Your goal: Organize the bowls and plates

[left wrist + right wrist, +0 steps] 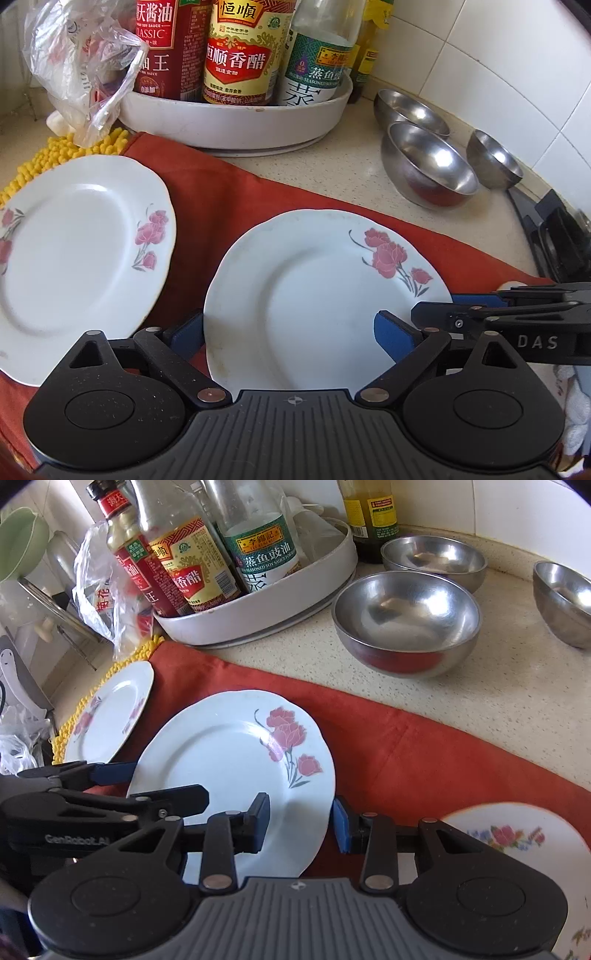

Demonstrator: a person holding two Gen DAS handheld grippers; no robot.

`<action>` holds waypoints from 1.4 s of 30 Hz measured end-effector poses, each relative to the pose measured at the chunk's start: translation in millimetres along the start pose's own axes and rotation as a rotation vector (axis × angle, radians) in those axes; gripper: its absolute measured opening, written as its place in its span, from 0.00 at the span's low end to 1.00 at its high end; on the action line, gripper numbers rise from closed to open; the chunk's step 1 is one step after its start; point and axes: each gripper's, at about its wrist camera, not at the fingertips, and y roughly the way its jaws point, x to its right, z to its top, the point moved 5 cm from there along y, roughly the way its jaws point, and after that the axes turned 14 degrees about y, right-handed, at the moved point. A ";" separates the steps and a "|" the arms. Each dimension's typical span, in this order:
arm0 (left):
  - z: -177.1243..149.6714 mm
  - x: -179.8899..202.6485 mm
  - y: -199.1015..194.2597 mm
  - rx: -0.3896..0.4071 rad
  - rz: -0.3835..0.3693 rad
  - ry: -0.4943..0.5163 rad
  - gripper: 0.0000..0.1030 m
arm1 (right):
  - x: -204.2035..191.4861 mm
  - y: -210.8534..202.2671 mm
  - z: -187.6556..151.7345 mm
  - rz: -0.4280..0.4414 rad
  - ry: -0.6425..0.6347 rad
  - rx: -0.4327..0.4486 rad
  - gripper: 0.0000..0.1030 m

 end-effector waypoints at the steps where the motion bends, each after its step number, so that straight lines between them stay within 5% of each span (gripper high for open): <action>1: -1.2 1.2 -1.8 -0.002 -0.007 0.002 0.94 | 0.7 -2.2 -1.0 0.002 0.012 -0.003 0.38; 6: -14.6 7.2 -6.8 -0.021 -0.017 0.058 0.93 | 0.6 -2.1 -3.9 0.001 0.015 0.000 0.39; 11: -18.7 2.1 -5.7 -0.023 0.056 0.116 0.94 | 0.9 -3.3 -7.6 0.005 0.023 0.013 0.43; 16: -16.9 15.1 -1.3 0.014 0.010 0.172 0.97 | -8.7 -2.4 -12.8 -0.044 -0.005 0.052 0.47; 22: -14.2 2.0 -9.2 0.019 -0.047 0.073 0.94 | -11.3 -11.8 -8.9 -0.023 0.039 0.073 0.47; 25: -11.4 2.9 -18.6 0.048 -0.017 0.054 0.94 | -14.5 -19.3 -6.4 0.004 0.015 0.081 0.47; 33: 7.1 30.4 -40.6 0.114 0.032 0.074 0.94 | -3.3 -54.4 -2.8 0.025 0.029 0.136 0.47; 42: 21.6 78.6 -34.5 0.129 -0.040 0.167 0.94 | 36.7 -93.5 -11.1 -0.024 0.134 0.204 0.47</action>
